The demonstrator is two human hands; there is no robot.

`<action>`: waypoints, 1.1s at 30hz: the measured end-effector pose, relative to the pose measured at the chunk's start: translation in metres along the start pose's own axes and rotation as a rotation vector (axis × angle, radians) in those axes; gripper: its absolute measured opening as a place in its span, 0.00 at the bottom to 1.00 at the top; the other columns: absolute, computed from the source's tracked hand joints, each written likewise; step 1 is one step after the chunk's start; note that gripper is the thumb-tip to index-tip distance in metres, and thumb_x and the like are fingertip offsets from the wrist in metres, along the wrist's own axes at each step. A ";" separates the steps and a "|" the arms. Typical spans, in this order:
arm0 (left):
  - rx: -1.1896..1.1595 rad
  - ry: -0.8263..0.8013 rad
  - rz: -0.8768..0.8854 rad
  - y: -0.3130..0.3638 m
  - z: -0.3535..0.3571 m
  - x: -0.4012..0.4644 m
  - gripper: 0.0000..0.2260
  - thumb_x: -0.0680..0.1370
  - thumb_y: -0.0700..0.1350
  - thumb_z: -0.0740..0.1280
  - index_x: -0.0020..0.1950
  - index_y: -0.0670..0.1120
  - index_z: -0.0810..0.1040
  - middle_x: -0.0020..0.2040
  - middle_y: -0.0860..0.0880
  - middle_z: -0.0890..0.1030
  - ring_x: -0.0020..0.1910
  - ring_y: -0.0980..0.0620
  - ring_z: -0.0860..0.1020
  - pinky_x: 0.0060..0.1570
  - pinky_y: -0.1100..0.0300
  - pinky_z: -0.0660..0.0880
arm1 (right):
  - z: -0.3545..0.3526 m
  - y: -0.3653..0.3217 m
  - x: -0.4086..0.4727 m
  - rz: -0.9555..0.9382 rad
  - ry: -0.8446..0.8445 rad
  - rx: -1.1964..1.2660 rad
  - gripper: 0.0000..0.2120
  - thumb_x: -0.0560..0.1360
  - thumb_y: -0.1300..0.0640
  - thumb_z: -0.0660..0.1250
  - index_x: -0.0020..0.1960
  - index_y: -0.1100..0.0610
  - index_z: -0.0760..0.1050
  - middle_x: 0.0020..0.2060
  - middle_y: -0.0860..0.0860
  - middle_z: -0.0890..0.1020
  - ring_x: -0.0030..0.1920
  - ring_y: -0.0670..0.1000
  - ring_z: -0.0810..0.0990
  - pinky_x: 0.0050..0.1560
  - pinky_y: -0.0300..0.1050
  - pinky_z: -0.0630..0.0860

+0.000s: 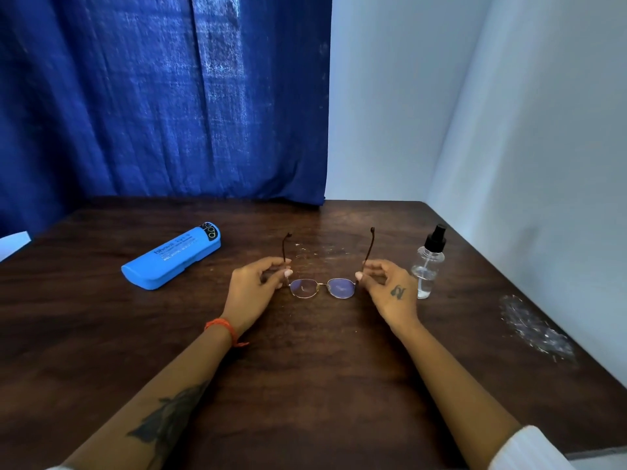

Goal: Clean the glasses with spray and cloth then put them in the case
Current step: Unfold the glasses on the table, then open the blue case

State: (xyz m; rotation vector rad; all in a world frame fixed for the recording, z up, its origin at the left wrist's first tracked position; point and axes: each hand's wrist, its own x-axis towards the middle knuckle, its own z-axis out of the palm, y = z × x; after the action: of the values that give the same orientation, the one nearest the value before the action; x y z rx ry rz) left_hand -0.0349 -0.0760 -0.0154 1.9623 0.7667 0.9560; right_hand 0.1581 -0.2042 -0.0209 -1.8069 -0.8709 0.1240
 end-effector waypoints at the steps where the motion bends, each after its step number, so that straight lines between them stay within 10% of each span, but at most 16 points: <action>1: 0.030 0.004 0.021 -0.001 -0.004 -0.003 0.13 0.73 0.43 0.69 0.58 0.47 0.78 0.51 0.49 0.83 0.46 0.57 0.81 0.51 0.61 0.78 | -0.003 -0.004 -0.008 -0.006 0.042 -0.072 0.09 0.70 0.56 0.72 0.49 0.55 0.79 0.41 0.49 0.83 0.43 0.48 0.81 0.45 0.44 0.77; 7: 0.333 0.073 0.216 -0.013 -0.048 -0.016 0.16 0.72 0.46 0.71 0.59 0.48 0.78 0.54 0.50 0.80 0.52 0.56 0.77 0.49 0.72 0.71 | 0.016 -0.042 -0.064 -0.333 -0.120 -0.177 0.08 0.68 0.53 0.73 0.45 0.51 0.78 0.39 0.44 0.80 0.38 0.41 0.79 0.41 0.42 0.78; 14: 0.678 0.276 0.326 -0.046 -0.114 -0.012 0.23 0.70 0.57 0.66 0.60 0.46 0.76 0.62 0.41 0.77 0.67 0.38 0.69 0.63 0.39 0.68 | 0.093 -0.109 -0.061 -0.604 -0.465 -0.190 0.16 0.71 0.49 0.69 0.57 0.51 0.75 0.53 0.48 0.79 0.54 0.47 0.76 0.54 0.46 0.74; 20: 0.674 0.312 -0.218 -0.068 -0.153 -0.013 0.51 0.60 0.69 0.69 0.75 0.55 0.47 0.76 0.43 0.56 0.74 0.38 0.52 0.67 0.31 0.51 | 0.170 -0.149 -0.023 -0.762 -0.466 -0.352 0.26 0.70 0.54 0.71 0.66 0.56 0.69 0.63 0.54 0.73 0.64 0.54 0.67 0.63 0.50 0.67; 23: 0.609 0.297 -0.366 -0.075 -0.159 -0.006 0.55 0.59 0.69 0.69 0.75 0.53 0.41 0.72 0.39 0.64 0.73 0.39 0.58 0.68 0.31 0.45 | 0.205 -0.154 0.001 -0.832 -0.543 -0.548 0.35 0.68 0.55 0.72 0.71 0.54 0.61 0.72 0.54 0.63 0.72 0.55 0.57 0.71 0.55 0.56; 27: 0.623 0.270 -0.379 -0.082 -0.161 -0.003 0.46 0.63 0.67 0.69 0.74 0.49 0.53 0.69 0.42 0.70 0.70 0.42 0.64 0.68 0.32 0.42 | 0.235 -0.156 0.026 -0.866 -0.731 -0.830 0.41 0.68 0.58 0.68 0.75 0.51 0.51 0.76 0.51 0.52 0.75 0.52 0.47 0.72 0.59 0.41; 33: 0.557 0.298 -0.309 -0.082 -0.164 -0.002 0.31 0.65 0.62 0.72 0.63 0.52 0.70 0.60 0.48 0.77 0.64 0.47 0.71 0.69 0.35 0.40 | 0.240 -0.159 0.034 -0.881 -0.815 -0.820 0.32 0.72 0.55 0.67 0.73 0.53 0.58 0.71 0.52 0.65 0.72 0.52 0.60 0.72 0.58 0.43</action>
State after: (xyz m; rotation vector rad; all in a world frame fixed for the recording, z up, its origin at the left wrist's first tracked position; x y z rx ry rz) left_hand -0.1864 0.0274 -0.0224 2.0858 1.5956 0.9179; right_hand -0.0094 0.0278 0.0250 -1.8886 -2.5059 -0.0989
